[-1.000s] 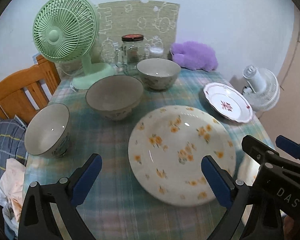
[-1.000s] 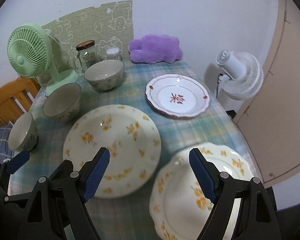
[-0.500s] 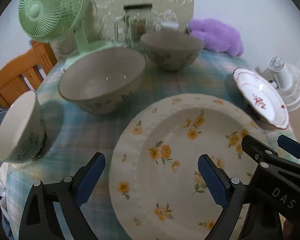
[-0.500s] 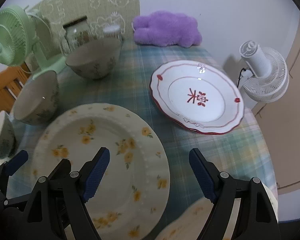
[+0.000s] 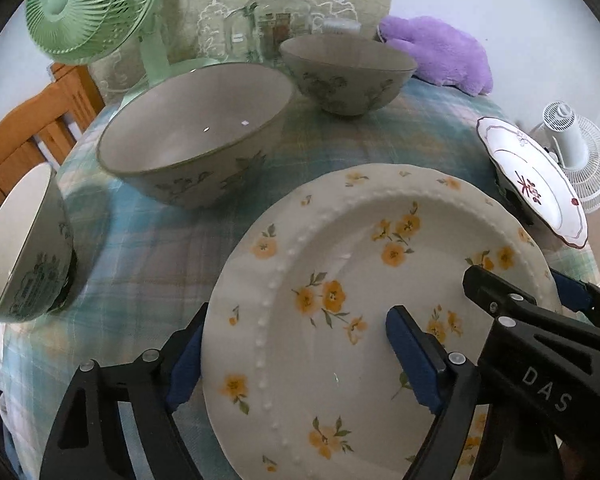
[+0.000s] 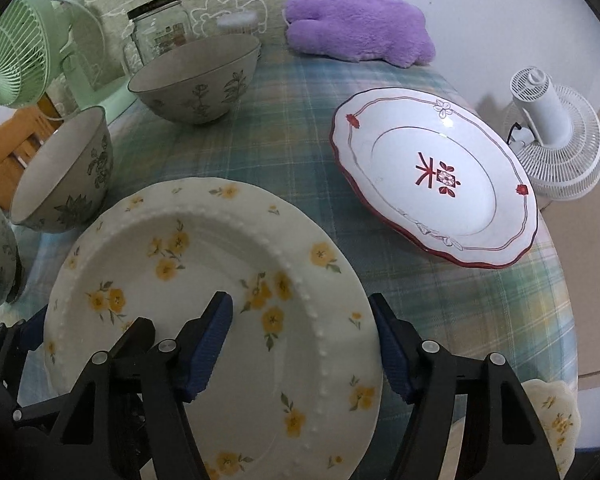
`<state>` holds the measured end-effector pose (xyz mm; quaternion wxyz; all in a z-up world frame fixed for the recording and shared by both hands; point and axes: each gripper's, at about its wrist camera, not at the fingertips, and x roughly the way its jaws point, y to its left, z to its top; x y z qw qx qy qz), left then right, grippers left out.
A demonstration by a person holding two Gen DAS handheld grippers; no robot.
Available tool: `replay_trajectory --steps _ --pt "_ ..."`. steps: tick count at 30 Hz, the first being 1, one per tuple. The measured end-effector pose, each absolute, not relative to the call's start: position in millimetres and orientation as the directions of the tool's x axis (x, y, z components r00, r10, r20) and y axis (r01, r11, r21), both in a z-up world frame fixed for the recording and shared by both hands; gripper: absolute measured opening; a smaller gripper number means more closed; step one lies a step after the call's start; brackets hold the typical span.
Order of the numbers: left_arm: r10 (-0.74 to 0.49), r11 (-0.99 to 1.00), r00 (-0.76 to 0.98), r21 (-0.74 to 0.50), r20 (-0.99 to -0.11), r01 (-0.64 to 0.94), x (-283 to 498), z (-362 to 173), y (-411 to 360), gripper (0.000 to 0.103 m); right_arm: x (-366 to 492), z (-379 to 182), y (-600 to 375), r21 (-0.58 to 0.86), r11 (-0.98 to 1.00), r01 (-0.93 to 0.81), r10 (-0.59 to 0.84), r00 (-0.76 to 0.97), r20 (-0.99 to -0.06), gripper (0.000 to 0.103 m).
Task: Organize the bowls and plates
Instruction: 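Grasp the rim of the beaded yellow-flower plate with both grippers, then lift the beaded plate with both grippers and carry it over the scalloped plate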
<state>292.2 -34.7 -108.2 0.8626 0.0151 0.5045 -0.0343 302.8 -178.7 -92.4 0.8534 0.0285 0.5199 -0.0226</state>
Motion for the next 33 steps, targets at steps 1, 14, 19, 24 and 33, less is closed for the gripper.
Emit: replay_trajectory --steps 1,14,19,24,33 --pt "-0.041 0.998 0.484 -0.009 -0.874 0.068 290 -108 -31 0.084 303 -92 -178 0.032 0.997 0.068 -0.003 0.455 -0.891 0.071" --pt "-0.02 0.999 0.441 0.003 -0.897 0.051 236 -107 17 0.083 250 -89 -134 0.062 0.998 0.008 0.054 0.393 -0.918 0.064" --pt "-0.025 0.998 0.439 0.004 -0.898 0.065 217 -107 25 0.083 233 -89 -122 0.041 0.999 -0.013 0.043 0.388 -0.921 0.062" --pt "-0.012 0.997 0.443 0.022 -0.896 0.072 210 -108 23 0.083 226 -89 -115 -0.01 1.0 -0.013 -0.003 0.395 -0.919 0.061" --pt "-0.005 0.998 0.433 0.021 -0.902 0.056 209 -106 22 0.082 227 -90 -113 -0.024 1.0 0.01 -0.026 0.402 -0.915 0.063"
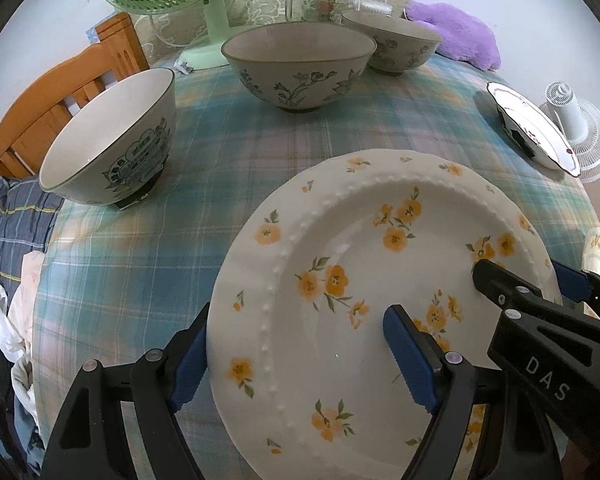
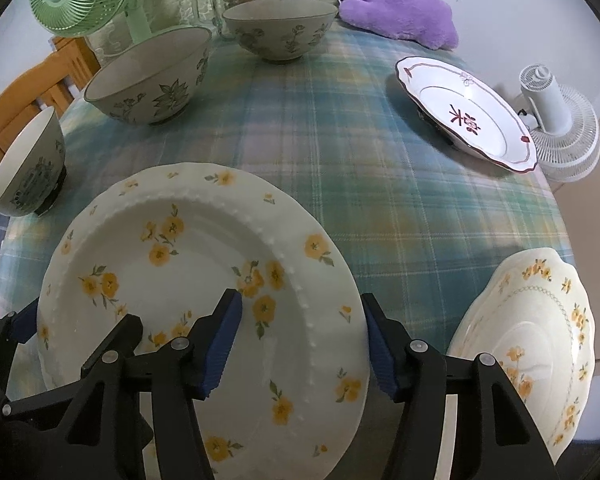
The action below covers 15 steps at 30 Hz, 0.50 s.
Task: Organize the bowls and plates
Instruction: 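Lift the beaded plate with both grippers and carry it over the scalloped plate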
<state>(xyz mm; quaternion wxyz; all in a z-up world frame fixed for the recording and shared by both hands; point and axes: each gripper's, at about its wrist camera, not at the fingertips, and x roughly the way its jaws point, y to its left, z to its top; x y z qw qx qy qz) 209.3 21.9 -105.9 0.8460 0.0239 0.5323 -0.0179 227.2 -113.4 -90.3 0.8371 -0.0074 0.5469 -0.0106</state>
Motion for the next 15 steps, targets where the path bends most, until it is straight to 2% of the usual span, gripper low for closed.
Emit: replay_trajectory --steps 15 --pt "-0.072 0.996 0.437 -0.04 -0.896 0.083 181 -72 29 0.082 194 -53 -111 -0.051 0.997 0.054 -0.069 0.414 -0.908 0.064"
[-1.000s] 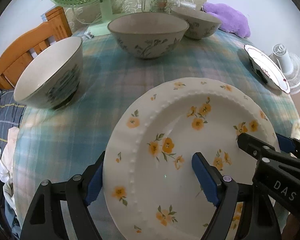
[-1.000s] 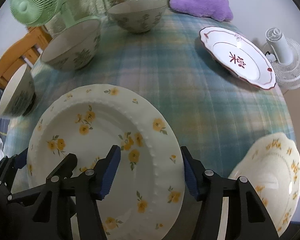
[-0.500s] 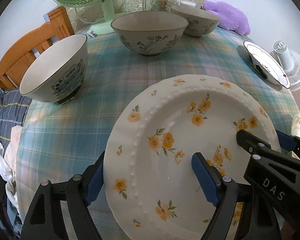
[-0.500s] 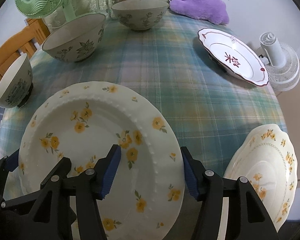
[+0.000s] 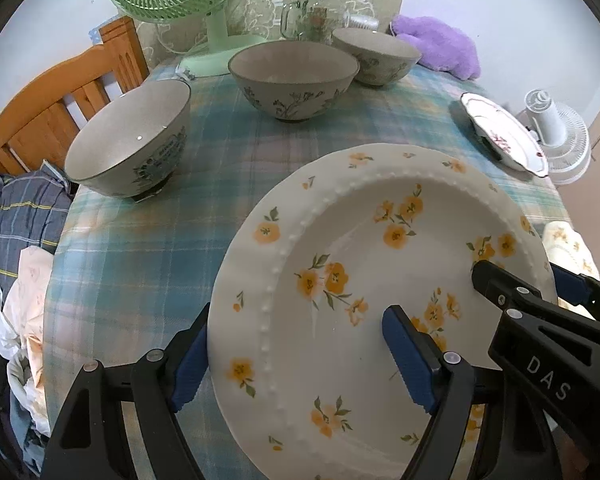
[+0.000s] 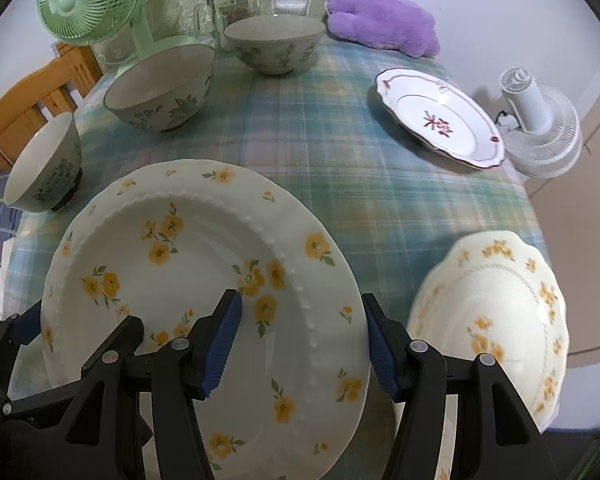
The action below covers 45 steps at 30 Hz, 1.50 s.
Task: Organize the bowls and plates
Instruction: 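Lift the beaded plate with both grippers and carry it over the scalloped plate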
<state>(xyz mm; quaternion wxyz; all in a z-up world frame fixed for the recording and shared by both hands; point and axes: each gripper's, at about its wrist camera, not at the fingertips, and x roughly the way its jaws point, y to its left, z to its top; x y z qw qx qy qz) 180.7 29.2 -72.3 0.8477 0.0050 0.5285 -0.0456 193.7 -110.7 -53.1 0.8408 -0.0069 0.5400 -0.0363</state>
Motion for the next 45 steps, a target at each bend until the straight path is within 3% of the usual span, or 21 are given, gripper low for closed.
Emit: replay_trajectory --steps 22,45 --pt "-0.175 0.968 0.49 -0.058 -0.854 0.244 148 -33 1 0.082 131 -6 -139 -0.051 0.973 0.224 -0.154 0.474 -0.867 0.064" --pt "-0.16 0.977 0.459 -0.075 -0.874 0.198 145 -47 -151 0.081 137 -16 -297 -0.046 0.981 0.188 -0.125 0.435 -0.892 0.064"
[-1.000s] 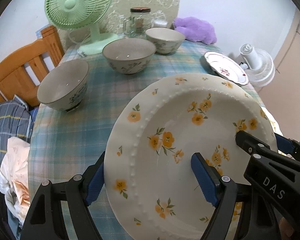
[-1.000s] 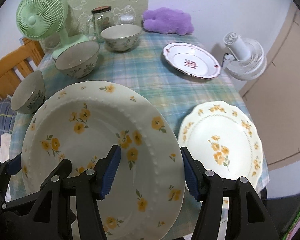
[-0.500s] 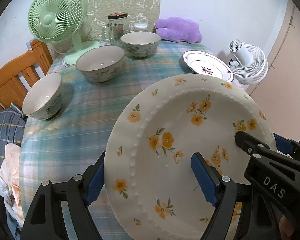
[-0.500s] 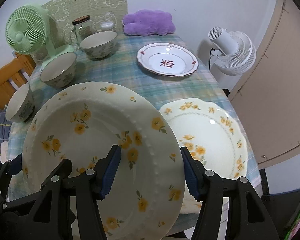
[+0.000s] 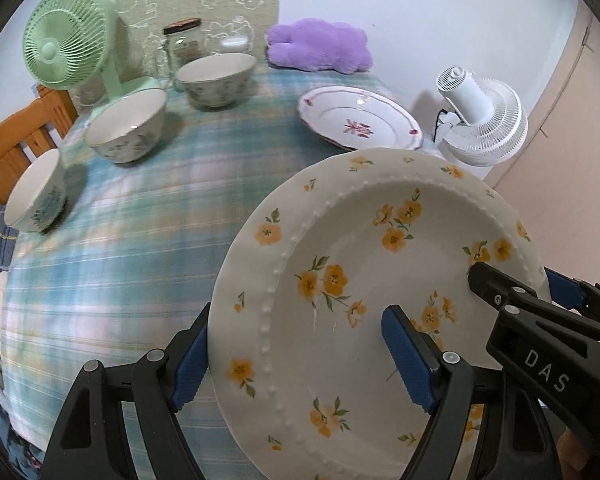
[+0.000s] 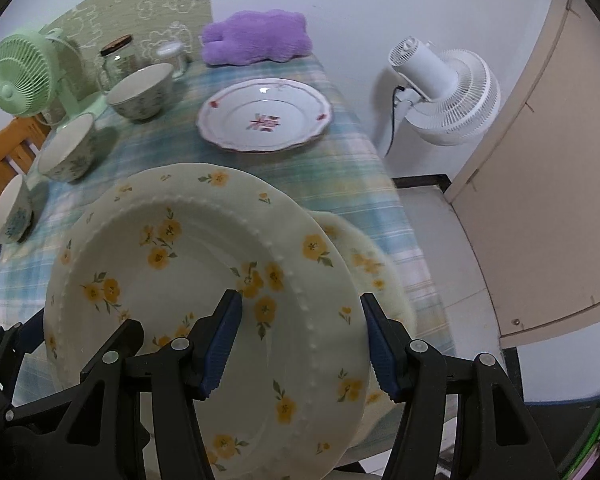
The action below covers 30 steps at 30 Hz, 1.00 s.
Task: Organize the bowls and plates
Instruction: 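Lift the beaded plate with both grippers and carry it over the scalloped plate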
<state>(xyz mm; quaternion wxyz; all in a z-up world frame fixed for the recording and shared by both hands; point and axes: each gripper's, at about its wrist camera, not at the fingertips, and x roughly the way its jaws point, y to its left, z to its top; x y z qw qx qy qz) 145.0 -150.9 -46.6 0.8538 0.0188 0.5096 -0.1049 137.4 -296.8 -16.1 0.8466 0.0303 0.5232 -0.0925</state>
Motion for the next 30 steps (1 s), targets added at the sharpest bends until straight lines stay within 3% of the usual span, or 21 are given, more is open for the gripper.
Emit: replay_trajectory --steps 30 --pt "-0.098 0.994 0.361 -0.071 -0.927 0.087 154 -99 -224 0.082 157 -65 -374 -0.06 0.994 0.092 -0.088 0.342 -0.936 0.063"
